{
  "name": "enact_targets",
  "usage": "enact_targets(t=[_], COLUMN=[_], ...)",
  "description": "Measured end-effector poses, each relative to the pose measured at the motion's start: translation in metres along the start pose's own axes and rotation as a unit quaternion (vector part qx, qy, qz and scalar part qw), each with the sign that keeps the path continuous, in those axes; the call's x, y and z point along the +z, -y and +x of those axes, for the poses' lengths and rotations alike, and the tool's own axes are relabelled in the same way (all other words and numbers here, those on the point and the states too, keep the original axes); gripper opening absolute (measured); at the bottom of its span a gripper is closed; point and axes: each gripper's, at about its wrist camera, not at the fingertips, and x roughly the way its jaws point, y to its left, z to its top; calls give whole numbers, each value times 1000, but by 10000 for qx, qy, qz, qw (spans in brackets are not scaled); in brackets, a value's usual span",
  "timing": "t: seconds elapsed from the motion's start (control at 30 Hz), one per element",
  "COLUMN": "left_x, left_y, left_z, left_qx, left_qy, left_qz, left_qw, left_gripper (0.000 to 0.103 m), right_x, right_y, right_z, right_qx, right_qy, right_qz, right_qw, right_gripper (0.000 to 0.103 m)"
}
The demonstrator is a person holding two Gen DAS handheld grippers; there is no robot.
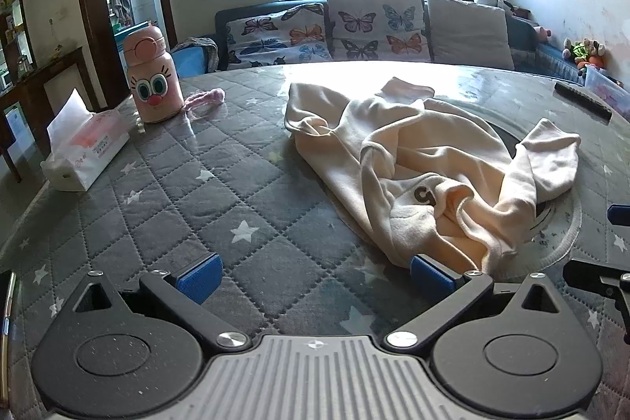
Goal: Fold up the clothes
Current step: 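Move both grippers toward the crumpled cream sweatshirt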
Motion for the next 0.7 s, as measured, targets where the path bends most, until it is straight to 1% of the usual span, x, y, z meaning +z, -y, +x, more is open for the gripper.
enact_targets(t=[0.27, 0.7], left_x=[0, 0], left_y=[3, 6], left_z=[0, 2], left_qx=[-21, -205], left_qy=[-21, -20], left_qz=[28, 28], left_qw=[10000, 9998], left_gripper=[103, 103], right_x=[0, -2], right_y=[-2, -7], right_z=[1, 3], right_qx=[38, 75], right_qy=[-35, -141], right_qz=[-35, -86], right_qw=[10000, 9998], right_gripper=[103, 103])
